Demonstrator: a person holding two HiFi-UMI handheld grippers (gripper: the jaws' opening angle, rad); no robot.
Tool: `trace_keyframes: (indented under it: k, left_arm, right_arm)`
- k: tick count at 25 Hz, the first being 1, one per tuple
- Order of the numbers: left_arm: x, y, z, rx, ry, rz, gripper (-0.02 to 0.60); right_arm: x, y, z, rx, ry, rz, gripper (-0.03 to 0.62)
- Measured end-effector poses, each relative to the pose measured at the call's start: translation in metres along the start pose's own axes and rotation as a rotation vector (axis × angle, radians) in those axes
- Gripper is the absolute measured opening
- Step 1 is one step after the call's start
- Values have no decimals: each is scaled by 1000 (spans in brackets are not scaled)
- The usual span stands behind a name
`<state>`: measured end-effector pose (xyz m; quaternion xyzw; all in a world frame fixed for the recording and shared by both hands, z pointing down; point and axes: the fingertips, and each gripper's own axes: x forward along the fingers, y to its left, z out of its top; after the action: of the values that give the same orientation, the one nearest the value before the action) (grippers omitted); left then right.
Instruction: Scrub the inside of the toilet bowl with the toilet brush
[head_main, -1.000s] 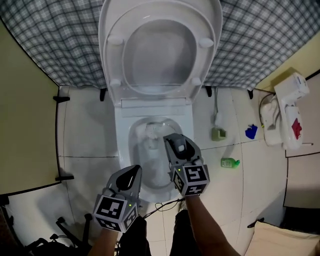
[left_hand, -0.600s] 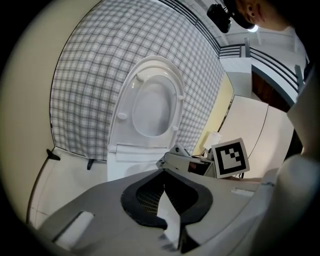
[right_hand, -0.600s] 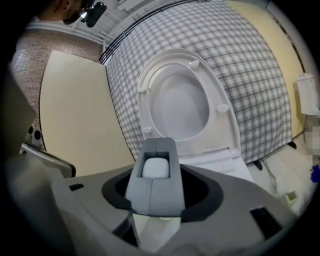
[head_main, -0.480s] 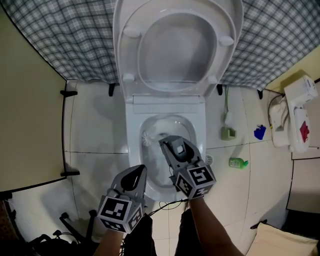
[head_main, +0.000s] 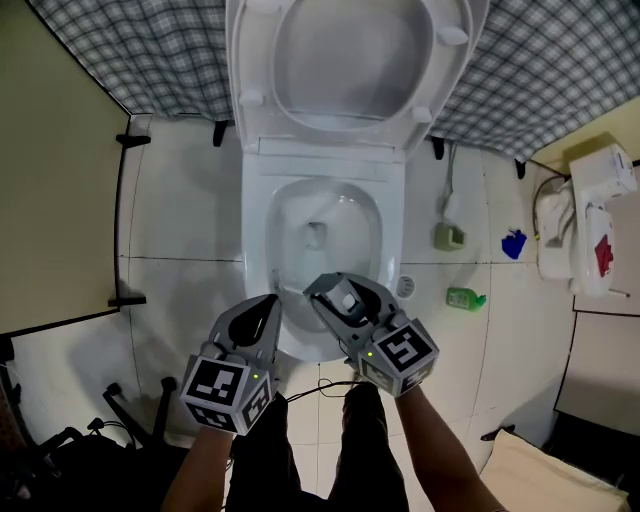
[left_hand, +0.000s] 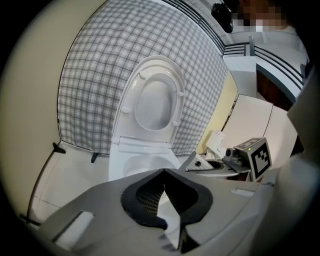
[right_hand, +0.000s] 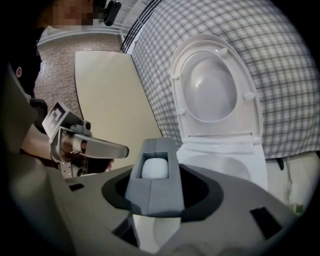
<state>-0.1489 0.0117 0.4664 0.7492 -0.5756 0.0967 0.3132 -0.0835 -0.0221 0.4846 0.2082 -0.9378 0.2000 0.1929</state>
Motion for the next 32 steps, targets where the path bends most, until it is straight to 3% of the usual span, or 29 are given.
trace_keyframes:
  k: [9, 17, 24, 32]
  left_arm:
    - [-2, -34, -25, -22, 26, -9, -8]
    - [2, -48, -32, -24, 30, -24, -8]
    - [-5, -34, -32, -20, 34, -18, -7]
    - [-6, -13, -28, -17, 35, -30, -8]
  right_arm:
    - [-65, 15, -28, -53, 100, 97, 222]
    - [-91, 2, -39, -84, 173, 114, 222]
    - [-61, -1, -43, 89, 55, 18, 222]
    - [-16, -19, -24, 154, -114, -118, 225]
